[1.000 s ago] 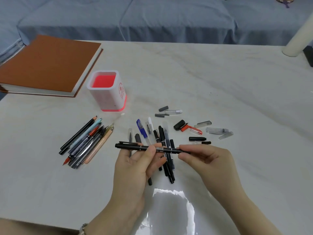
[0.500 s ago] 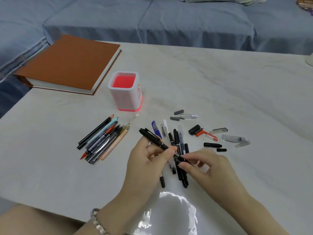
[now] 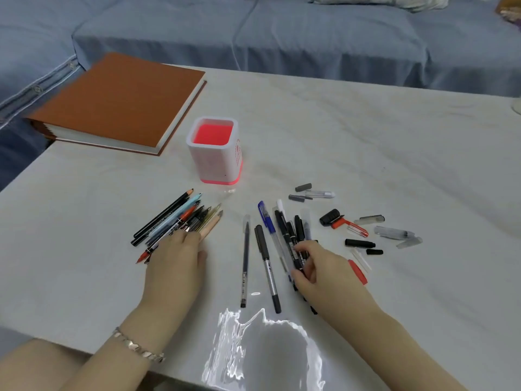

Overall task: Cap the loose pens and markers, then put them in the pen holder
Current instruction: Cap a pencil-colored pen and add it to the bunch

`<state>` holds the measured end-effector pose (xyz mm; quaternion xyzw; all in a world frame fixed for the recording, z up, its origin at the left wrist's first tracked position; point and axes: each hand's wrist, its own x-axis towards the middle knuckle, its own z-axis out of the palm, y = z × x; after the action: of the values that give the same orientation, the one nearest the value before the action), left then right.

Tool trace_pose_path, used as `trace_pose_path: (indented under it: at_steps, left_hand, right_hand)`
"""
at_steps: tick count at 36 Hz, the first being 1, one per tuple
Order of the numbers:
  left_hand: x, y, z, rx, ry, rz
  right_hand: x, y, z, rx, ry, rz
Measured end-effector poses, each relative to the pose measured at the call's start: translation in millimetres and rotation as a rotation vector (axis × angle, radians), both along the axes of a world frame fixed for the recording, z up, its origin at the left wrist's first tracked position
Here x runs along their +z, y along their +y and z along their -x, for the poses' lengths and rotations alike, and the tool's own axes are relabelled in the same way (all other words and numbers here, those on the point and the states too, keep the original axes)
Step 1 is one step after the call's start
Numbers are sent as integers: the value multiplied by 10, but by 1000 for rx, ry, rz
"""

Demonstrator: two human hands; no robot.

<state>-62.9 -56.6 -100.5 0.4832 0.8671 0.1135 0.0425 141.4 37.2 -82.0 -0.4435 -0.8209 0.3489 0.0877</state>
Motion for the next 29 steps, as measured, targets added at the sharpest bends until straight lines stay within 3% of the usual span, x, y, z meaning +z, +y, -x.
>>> trace_pose_path:
  at_steps: [8, 15, 20, 25, 29]
  left_hand:
    - [-76, 116, -92, -17, -49, 20]
    - [157, 226, -326, -23, -350, -156]
    - [293, 238, -460, -83, -446, -241]
    - [321, 247, -525, -110, -548, -261]
    - [299, 243, -576, -111, -638, -251]
  right_hand:
    - [-22, 21, -55, 29, -37, -8]
    - [-51, 390, -461, -81, -110, -101]
    - [-79, 900, -632, -170, -227, -254]
    - [-77, 1163, -660, -237, -479, -151]
    - [-138, 1149, -695, -255, -483, -145]
